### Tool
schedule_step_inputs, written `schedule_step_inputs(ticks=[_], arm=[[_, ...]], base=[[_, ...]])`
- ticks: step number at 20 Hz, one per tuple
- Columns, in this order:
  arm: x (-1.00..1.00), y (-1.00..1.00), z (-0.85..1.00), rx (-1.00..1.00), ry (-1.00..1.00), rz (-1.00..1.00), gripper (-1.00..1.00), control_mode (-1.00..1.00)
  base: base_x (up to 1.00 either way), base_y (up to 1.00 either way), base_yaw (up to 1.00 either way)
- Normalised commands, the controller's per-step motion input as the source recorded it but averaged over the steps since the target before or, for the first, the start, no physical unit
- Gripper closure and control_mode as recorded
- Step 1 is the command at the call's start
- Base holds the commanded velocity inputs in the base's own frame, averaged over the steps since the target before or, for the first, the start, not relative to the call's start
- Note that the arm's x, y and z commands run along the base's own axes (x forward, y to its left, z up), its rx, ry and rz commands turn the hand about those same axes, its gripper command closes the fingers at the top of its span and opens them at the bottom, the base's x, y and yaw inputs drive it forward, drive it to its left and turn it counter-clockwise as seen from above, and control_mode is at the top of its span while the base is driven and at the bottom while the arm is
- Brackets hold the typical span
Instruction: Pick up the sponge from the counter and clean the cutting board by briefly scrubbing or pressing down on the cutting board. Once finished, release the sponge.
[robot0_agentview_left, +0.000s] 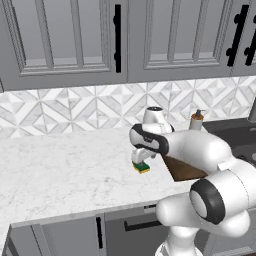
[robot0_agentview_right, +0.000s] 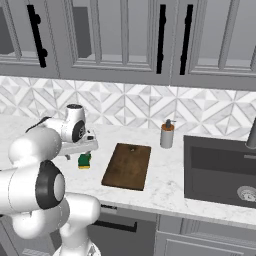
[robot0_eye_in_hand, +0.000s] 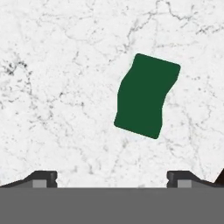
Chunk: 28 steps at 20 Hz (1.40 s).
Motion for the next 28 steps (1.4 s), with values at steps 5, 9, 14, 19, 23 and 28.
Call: schedule_step_inputs(ticks=[5,9,14,19,23,28], arm=[[0.15,-0.02,-0.24,0.00,0.00,0.00,-1.00,-1.00],[0.01,0.00,-0.31,0.00,0.00,0.00,-1.00,-1.00],[0.04,0.00,-0.34,0.00,0.00,0.00,-1.00,-1.00],[0.14,0.00,-0.24,0.00,0.00,0.00,-1.00,-1.00],[0.24,0.00,-0.16,0.00,0.00,0.00,-1.00,-1.00],[0.29,0.00,-0.10,0.00,0.00,0.00,-1.00,-1.00]], base=[[0.00,0.00,0.00],[0.00,0.00,0.00],[0.00,0.00,0.00],[0.00,0.00,0.00],[0.00,0.00,0.00],[0.00,0.00,0.00]])
